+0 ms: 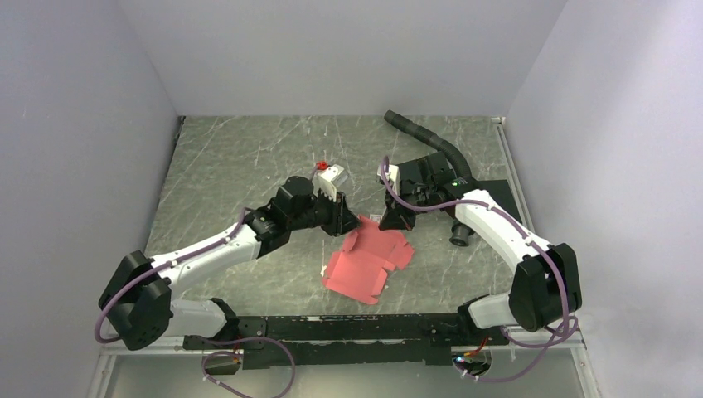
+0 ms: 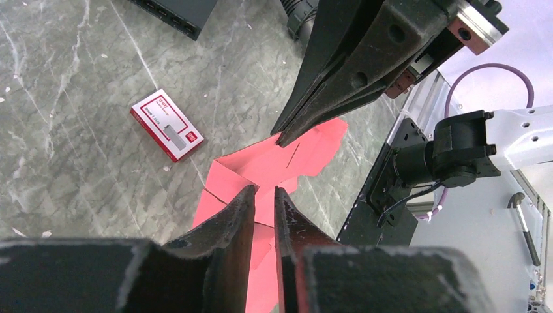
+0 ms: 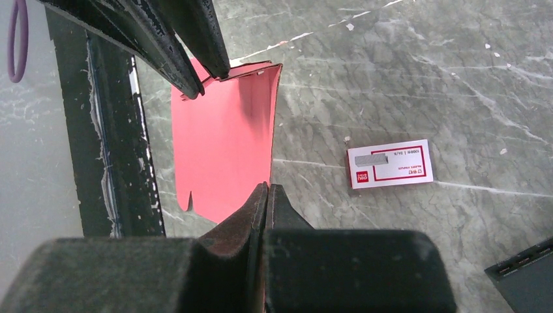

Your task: Fold the paper box

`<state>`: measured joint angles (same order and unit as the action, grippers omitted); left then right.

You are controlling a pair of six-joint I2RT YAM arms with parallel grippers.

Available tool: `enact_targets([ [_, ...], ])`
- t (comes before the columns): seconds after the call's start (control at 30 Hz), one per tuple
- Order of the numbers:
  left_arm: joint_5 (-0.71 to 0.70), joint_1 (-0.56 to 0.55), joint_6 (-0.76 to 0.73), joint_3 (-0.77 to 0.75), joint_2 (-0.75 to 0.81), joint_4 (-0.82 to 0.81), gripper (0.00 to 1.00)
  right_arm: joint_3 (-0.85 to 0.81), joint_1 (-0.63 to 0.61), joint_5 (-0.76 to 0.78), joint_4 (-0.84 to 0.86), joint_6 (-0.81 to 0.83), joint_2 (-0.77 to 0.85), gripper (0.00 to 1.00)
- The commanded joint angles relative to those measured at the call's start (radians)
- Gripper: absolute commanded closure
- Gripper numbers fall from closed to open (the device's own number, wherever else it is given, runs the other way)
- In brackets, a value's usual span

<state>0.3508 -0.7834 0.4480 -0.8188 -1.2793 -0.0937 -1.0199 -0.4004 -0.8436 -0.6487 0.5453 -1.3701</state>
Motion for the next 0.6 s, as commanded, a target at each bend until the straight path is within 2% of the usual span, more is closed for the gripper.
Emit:
enact_targets([
  [0.0, 0.016, -0.013, 0.029, -0.040, -0.024, -0.039, 0.75, -0.011, -0.005, -0.075, 0.057, 0.002, 0.000, 1.00],
  [0.33, -0.013, 0.000, 0.089, -0.032, -0.033, -0.054, 0.59, -0.012, -0.005, -0.101, 0.048, 0.011, 0.009, 1.00],
  [0.47, 0.006, 0.025, 0.174, -0.013, -0.040, -0.111, 0.49, -0.012, -0.005, -0.112, 0.046, 0.013, 0.013, 1.00],
  [0.57, 0.080, 0.066, 0.253, 0.024, -0.044, -0.210, 0.44, -0.011, -0.005, -0.118, 0.047, 0.009, 0.014, 1.00],
])
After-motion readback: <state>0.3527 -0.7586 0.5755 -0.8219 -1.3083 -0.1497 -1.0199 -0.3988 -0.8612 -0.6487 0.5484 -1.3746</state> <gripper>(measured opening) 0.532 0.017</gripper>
